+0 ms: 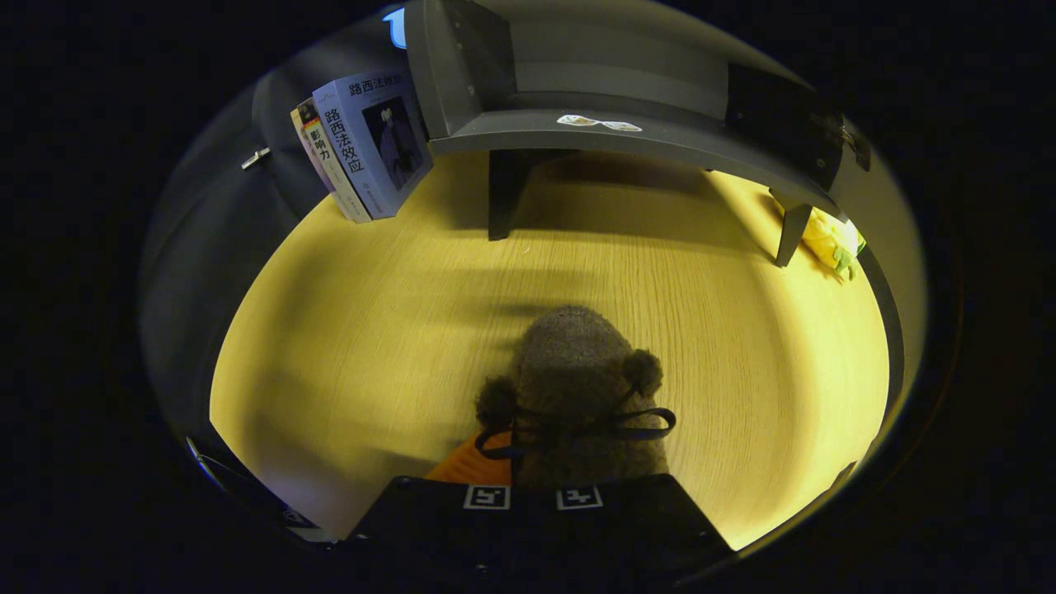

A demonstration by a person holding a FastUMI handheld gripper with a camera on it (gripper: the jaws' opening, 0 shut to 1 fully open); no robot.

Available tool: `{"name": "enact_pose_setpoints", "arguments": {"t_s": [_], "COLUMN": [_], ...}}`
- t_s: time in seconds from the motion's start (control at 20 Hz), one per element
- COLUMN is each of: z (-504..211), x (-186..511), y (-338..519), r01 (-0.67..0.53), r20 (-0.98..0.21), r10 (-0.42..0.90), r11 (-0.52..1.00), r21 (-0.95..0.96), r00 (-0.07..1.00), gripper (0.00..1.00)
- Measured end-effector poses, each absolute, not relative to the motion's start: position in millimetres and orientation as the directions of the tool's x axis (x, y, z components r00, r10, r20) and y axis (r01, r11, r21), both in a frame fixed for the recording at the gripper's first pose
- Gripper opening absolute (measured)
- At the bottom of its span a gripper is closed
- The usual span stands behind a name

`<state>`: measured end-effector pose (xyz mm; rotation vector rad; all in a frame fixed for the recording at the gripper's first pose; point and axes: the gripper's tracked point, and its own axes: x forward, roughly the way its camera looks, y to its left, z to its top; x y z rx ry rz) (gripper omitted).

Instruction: Open the shoe cabinet door, grab the shoes and put them into the shoe cabinet, then close the shoe cabinet door.

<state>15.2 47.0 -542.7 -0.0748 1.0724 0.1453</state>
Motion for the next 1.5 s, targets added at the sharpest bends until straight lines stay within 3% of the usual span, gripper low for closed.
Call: {"name": "enact_pose_setpoints", "arguments": {"t_s": [0.5,1.0,1.5], "z": [-505,-347,-183], "x": [-4,10,101], "y": [46,19,-6], "r01": [-0.185,-0.173,-0.136], "r20": [-0.865,-0.750,-0.527], "r10": [0.090,0.110,0.092], "r11": [0.983,0.985,0.990], "r21": [-0.004,-0.006,-0.045], "r00": [0.494,0.652,0.845], "gripper": [0.06,0.05,0.06]}}
